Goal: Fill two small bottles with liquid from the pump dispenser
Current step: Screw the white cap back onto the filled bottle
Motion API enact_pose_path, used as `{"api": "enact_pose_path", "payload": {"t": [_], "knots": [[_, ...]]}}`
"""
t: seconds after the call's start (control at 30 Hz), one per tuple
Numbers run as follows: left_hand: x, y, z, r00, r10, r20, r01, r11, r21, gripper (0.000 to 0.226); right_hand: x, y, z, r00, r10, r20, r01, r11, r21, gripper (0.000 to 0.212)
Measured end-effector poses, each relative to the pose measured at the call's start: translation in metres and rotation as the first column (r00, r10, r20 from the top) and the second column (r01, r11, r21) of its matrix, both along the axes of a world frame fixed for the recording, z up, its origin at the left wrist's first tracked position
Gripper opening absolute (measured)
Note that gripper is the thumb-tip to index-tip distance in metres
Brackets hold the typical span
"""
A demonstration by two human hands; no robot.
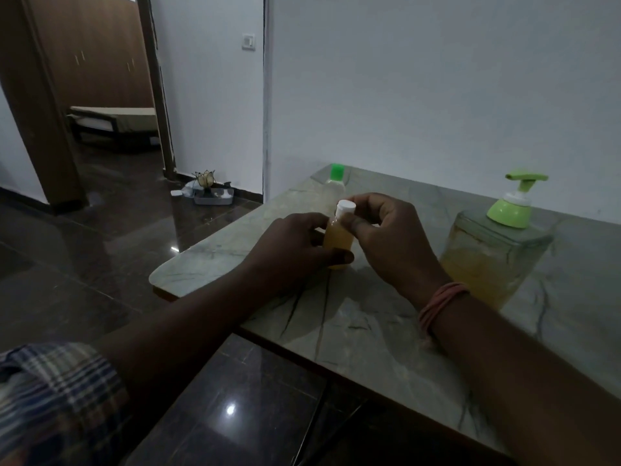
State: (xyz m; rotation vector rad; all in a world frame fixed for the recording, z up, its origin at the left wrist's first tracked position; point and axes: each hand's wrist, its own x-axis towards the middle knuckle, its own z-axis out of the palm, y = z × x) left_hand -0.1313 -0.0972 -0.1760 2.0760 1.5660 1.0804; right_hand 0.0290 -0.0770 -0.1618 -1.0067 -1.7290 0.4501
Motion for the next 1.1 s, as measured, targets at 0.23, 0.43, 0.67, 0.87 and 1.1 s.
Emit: {"api": "enact_pose_path", "payload": {"t": [0.23, 0.43, 0.67, 0.87, 1.1], "knots": [[0.002, -0.004, 0.001, 0.999, 0.047, -0.014, -0.047, 0.999, 0.001, 0.047, -0.012, -0.003, -0.001, 0.998, -0.064, 0.021, 0.064, 0.998, -0.022, 0.024], [-0.001, -0.002, 0.002, 0.999, 0.042, -0.027, -0.043, 0.998, -0.037, 0.042, -0.007, -0.007, -0.009, 0.998, 0.057, 0.009, -0.054, 0.976, -0.210, 0.050], [0.000, -0.003, -0.001, 0.995, 0.076, 0.070, -0.066, 0.990, -0.125, 0.084, -0.001, 0.020, -0.011, 0.939, -0.329, 0.097, 0.338, 0.937, -0.093, 0.036], [0.001, 0.003, -0.006, 0.992, 0.118, 0.051, -0.112, 0.988, -0.103, 0.064, -0.001, 0.061, -0.010, 0.804, -0.594, 0.030, 0.590, 0.788, -0.178, 0.030], [0.000, 0.003, -0.006, 0.987, 0.143, 0.069, -0.135, 0.985, -0.105, 0.050, -0.009, 0.080, -0.013, 0.770, -0.629, 0.111, 0.638, 0.750, -0.175, 0.032]]}}
